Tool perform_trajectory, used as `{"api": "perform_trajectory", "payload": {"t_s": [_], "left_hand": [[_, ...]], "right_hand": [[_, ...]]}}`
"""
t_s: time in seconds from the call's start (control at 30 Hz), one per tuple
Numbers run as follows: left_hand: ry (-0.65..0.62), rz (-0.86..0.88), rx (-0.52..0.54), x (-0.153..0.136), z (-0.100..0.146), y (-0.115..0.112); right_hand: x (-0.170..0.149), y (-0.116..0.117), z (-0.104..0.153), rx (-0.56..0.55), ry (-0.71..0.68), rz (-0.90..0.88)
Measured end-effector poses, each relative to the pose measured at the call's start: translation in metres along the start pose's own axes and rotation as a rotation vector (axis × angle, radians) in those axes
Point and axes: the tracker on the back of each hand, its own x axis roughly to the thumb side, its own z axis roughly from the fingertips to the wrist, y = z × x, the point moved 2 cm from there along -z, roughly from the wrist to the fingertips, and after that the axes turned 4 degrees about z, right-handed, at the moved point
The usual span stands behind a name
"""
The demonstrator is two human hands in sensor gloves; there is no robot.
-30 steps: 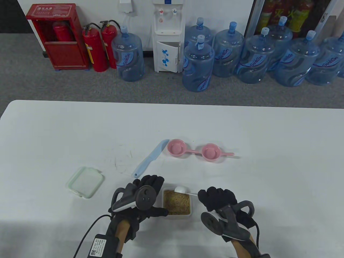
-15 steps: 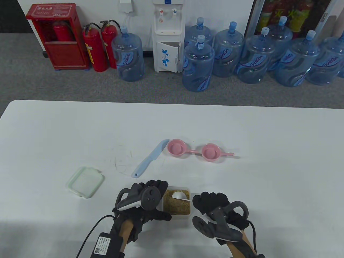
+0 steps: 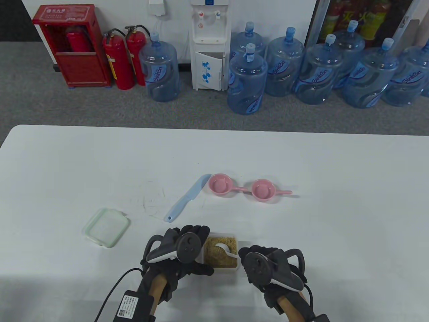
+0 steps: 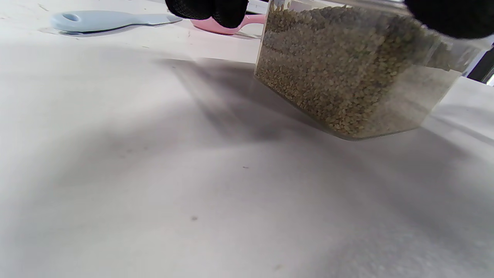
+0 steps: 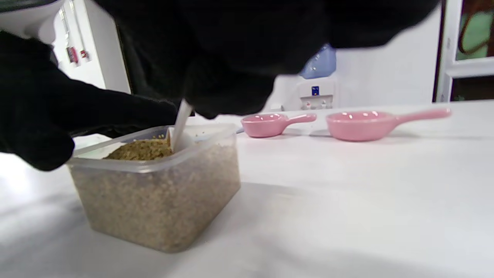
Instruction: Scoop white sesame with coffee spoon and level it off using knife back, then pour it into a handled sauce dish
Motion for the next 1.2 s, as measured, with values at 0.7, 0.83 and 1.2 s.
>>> {"api": "perform_trajectory", "payload": {"t_s": [0.7,0.83,1.2], "left_hand": [[0.005,0.004,-0.012,0.0,0.001,-0.001],[0.005,0.001,-0.014,0.0,0.001,-0.001],[0.035,0.016,0.036,-0.011,0.008,0.014]], "right_hand": [[-0.057,0.037,-0.008,0.233,0.213,-0.641],[-0.062,0.033,-0.006,0.225,0.206,-0.674],[-0.066,0.03,-0.005,0.219,0.182,-0.713]]}}
